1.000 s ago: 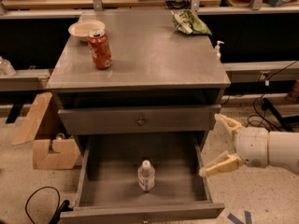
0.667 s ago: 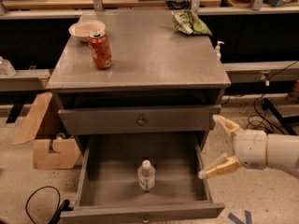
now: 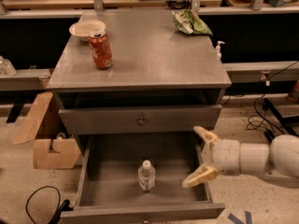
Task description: Pick blue plastic bottle from middle drawer and place on counter
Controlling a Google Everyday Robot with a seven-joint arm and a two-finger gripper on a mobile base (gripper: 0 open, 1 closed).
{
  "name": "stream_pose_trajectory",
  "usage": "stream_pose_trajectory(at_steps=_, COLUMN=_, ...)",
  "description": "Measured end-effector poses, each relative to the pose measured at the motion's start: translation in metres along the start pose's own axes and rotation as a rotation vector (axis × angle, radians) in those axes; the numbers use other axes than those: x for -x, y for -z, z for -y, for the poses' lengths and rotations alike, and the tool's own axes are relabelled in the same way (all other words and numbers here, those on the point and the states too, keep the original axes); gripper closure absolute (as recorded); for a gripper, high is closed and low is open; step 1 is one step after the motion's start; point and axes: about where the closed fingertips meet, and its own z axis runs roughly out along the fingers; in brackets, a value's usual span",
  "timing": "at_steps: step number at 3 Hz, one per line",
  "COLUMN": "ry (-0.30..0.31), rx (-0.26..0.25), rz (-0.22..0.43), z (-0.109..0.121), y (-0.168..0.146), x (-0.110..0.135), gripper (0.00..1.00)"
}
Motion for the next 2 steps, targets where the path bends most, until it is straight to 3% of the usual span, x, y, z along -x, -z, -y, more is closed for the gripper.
stream_pose_trajectory(at_steps=2, ry=-0.006, rx=0.148, rz=0.078, z=-0.027, y=-0.112, x=-0.087, gripper=0.0)
